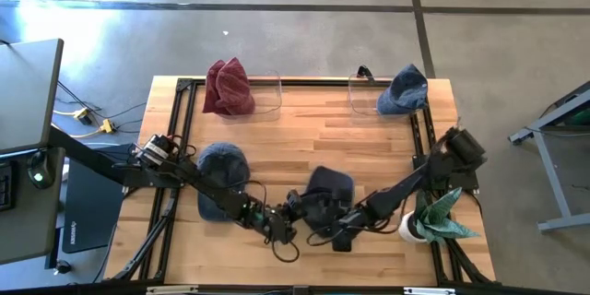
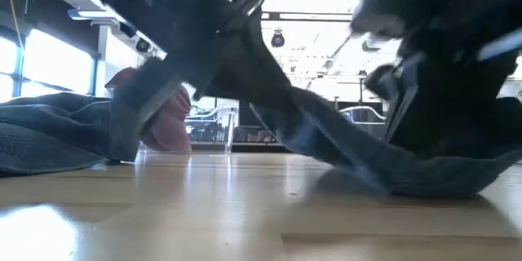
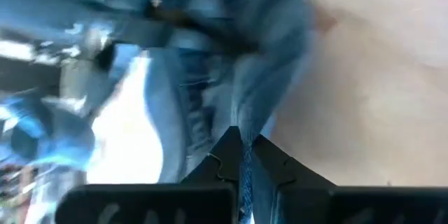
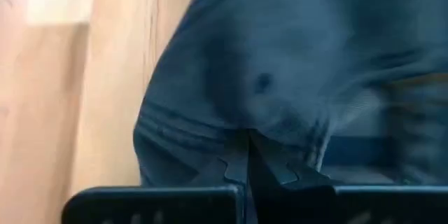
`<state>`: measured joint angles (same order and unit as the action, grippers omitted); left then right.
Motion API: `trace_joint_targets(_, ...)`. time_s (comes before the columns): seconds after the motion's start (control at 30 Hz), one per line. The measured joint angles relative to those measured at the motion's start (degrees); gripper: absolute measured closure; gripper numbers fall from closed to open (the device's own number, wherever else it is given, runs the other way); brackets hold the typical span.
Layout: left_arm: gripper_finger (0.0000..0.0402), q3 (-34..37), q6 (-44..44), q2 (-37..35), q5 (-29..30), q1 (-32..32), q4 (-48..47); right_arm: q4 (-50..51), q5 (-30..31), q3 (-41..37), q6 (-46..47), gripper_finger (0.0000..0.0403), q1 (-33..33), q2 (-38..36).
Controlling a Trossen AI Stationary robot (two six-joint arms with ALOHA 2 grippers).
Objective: Pick & Place hat
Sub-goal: Put the top blue cap into the right transparent bin
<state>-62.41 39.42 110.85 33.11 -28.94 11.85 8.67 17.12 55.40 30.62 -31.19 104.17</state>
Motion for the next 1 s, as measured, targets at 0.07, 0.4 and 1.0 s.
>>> trace_joint_targets(0.07,0.0396,-0.8,0.8,0.0,3.2,-0.5,-0.2,-3.4,-2.4,0.0,-2.7,0.0401,1.3,2.6)
trace_joint_targets(0.4,0.0392,-2.8,-0.5,0.0,6.3,-1.4,-5.3,-3.6,-2.0,-0.2,-8.6,0.0399,2.0,0.0)
trace_joint_targets(1.0,0.0315,-7.2,-11.1,-0.1,7.8,-1.5,-18.9,-8.0,4.0,0.0,-7.7,0.0267,4.4,2.7)
